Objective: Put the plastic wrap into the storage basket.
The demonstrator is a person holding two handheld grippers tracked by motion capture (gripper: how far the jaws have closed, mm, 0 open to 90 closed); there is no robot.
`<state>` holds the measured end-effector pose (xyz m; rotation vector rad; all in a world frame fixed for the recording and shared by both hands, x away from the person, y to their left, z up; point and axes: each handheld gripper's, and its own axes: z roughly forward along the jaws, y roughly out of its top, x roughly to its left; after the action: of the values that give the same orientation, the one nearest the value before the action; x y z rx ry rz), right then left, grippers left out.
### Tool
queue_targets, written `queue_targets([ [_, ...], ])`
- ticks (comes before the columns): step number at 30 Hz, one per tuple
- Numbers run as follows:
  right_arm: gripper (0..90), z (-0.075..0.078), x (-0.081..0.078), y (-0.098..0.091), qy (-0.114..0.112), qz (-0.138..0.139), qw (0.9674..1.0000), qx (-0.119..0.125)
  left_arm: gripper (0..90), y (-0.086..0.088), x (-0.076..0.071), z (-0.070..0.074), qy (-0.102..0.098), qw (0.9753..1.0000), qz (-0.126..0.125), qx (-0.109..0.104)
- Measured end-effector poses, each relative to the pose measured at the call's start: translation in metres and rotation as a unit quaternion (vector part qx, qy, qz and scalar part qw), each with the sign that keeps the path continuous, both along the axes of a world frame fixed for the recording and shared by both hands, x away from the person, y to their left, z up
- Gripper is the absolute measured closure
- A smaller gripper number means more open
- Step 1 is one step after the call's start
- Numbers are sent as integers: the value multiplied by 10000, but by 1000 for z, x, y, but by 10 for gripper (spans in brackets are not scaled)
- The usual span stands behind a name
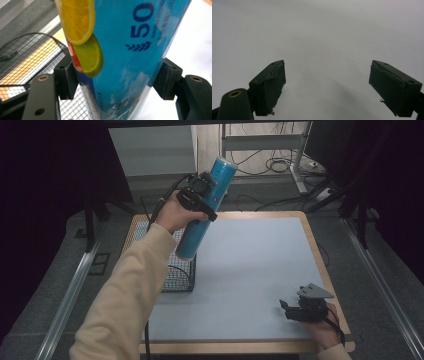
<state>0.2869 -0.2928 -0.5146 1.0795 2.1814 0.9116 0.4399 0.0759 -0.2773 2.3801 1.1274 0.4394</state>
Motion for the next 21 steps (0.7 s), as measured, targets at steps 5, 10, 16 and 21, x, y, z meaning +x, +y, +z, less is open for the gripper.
queue_targets([
  [5,141,0,0,0,-2,-3,10000,-8,319,16,3,-4,13,9998,169,39],
  [10,141,0,1,0,-8,-20,10000,-7,319,29,6,-13,67,9995,291,93],
  [16,141,1,0,-1,-47,-53,10000,44,319,42,11,-27,146,9988,456,87],
  [21,141,1,1,-1,-50,-55,10000,38,319,51,16,-37,219,9982,548,90],
])
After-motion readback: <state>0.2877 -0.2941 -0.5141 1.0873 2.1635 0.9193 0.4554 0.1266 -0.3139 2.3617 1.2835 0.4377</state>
